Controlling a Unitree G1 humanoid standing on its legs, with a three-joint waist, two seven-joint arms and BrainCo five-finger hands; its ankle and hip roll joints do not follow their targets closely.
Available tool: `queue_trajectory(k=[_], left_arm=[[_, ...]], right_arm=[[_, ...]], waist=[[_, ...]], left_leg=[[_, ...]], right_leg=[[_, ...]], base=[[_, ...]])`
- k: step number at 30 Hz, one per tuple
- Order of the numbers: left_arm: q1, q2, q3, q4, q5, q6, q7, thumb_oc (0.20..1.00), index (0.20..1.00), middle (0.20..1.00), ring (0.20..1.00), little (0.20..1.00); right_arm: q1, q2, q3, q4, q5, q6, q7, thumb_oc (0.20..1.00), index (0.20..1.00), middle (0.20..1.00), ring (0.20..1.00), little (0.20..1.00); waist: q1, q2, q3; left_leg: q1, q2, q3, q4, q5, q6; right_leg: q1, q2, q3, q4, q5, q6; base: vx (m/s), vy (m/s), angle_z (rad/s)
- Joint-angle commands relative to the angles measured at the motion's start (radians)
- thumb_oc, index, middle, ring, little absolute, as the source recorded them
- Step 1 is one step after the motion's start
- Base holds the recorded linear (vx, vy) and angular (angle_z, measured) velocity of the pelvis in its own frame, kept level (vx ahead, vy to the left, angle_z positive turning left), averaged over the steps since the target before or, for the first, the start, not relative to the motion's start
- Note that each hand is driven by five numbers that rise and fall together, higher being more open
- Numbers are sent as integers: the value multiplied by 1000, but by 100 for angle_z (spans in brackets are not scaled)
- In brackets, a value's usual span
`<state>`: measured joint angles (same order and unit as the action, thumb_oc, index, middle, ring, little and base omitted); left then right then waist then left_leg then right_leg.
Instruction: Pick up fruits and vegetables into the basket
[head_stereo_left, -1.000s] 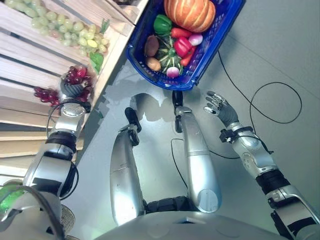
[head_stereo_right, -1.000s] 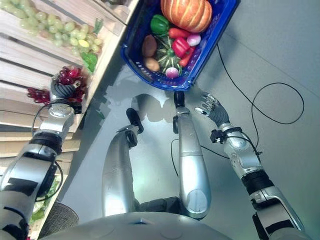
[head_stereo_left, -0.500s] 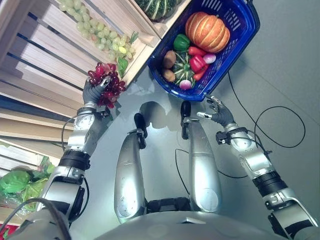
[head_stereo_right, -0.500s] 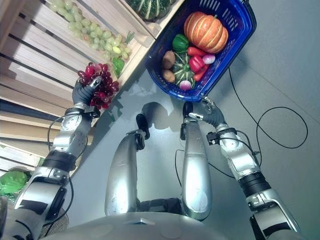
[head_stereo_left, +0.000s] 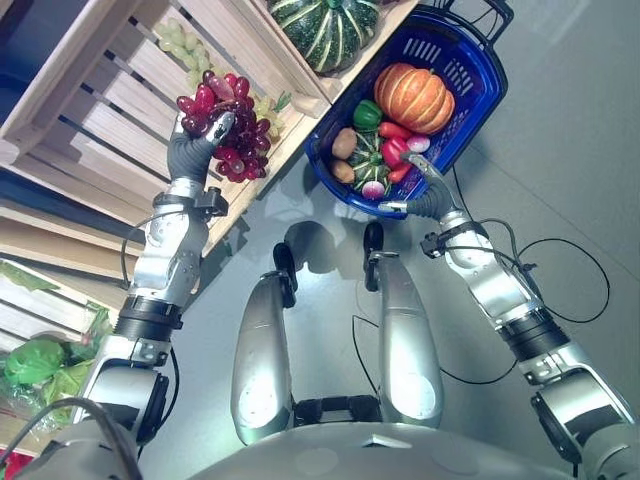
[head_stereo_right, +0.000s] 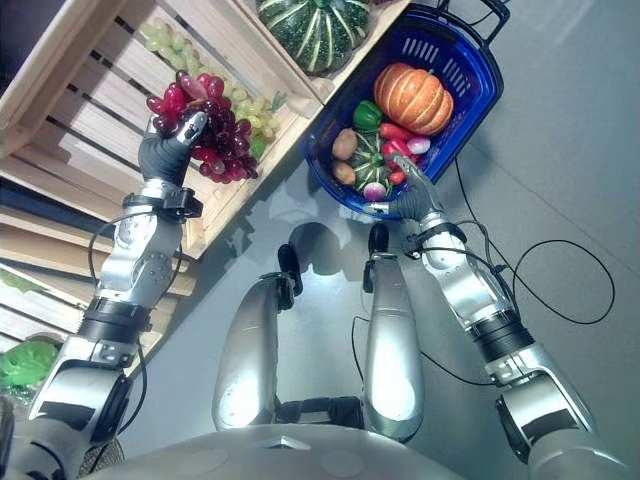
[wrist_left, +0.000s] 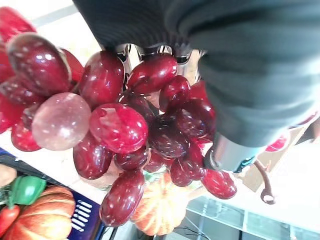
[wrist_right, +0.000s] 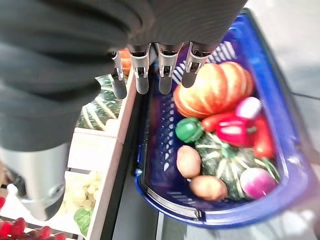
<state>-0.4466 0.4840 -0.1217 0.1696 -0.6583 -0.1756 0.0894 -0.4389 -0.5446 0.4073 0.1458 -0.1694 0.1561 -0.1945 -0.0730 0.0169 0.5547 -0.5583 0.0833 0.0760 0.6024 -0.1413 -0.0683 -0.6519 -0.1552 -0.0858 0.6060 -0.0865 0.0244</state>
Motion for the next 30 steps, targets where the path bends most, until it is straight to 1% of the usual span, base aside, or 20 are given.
queue_trajectory(k=[1, 3, 6, 9, 13, 21, 26, 30], left_arm=[[-55, 38, -3, -135, 85, -89, -12, 200, 200, 200, 200, 200], [-71, 41, -12, -146, 122, -104, -2, 200, 200, 200, 200, 200], [-91, 43, -29, -166, 142, -102, -12, 200, 200, 200, 200, 200], [-113, 39, -50, -197, 153, -94, -42, 200, 200, 200, 200, 200], [-141, 28, -83, -229, 163, -69, -73, 200, 200, 200, 200, 200], [-196, -6, -151, -256, 119, -17, -124, 200, 200, 200, 200, 200], [-219, -31, -190, -264, 96, 2, -134, 200, 200, 200, 200, 200], [-227, -64, -220, -272, 65, 16, -129, 200, 200, 200, 200, 200]], right_arm=[[-54, 4, 16, -73, -4, 2, -62, 1000, 1000, 1000, 1000, 1000], [-80, 21, 30, -72, 7, 4, -67, 1000, 1000, 1000, 1000, 1000], [-115, 46, 47, -74, 16, -18, -67, 1000, 1000, 1000, 1000, 1000], [-155, 70, 76, -78, 8, -21, -44, 1000, 1000, 1000, 1000, 1000], [-192, 95, 111, -78, 17, -17, -34, 1000, 1000, 1000, 1000, 1000], [-250, 145, 164, -56, 55, -18, -20, 1000, 1000, 1000, 1000, 1000], [-271, 171, 183, -52, 77, -31, -42, 1000, 1000, 1000, 1000, 1000], [-280, 195, 186, -41, 94, -26, -94, 1000, 1000, 1000, 1000, 1000]], waist=[[7, 24, -35], [10, 26, -35], [15, 29, -35], [22, 33, -35], [28, 35, -50], [35, 32, -69], [37, 28, -77], [36, 26, -78]], left_leg=[[60, -48, 56, -86, 1, 76], [75, -50, 55, -89, -1, 74], [95, -51, 52, -93, -2, 72], [127, -56, 48, -101, -4, 68], [153, -58, 45, -115, -2, 65], [194, -61, 40, -136, -4, 61], [208, -60, 38, -145, -4, 59], [219, -60, 37, -153, -4, 59]], right_leg=[[91, 4, -5, -23, -62, 36], [106, -1, -7, -27, -62, 35], [127, -10, -10, -32, -62, 35], [162, -21, -15, -42, -64, 34], [189, -32, -21, -56, -63, 36], [237, -46, -33, -86, -60, 41], [253, -50, -39, -97, -57, 44], [266, -51, -43, -109, -54, 46]], base=[[23, -12, 3], [0, 0, 0], [0, 0, 0], [10, -6, 3], [9, -6, 2], [1, -2, 0], [0, -6, 0], [0, 0, 0]])
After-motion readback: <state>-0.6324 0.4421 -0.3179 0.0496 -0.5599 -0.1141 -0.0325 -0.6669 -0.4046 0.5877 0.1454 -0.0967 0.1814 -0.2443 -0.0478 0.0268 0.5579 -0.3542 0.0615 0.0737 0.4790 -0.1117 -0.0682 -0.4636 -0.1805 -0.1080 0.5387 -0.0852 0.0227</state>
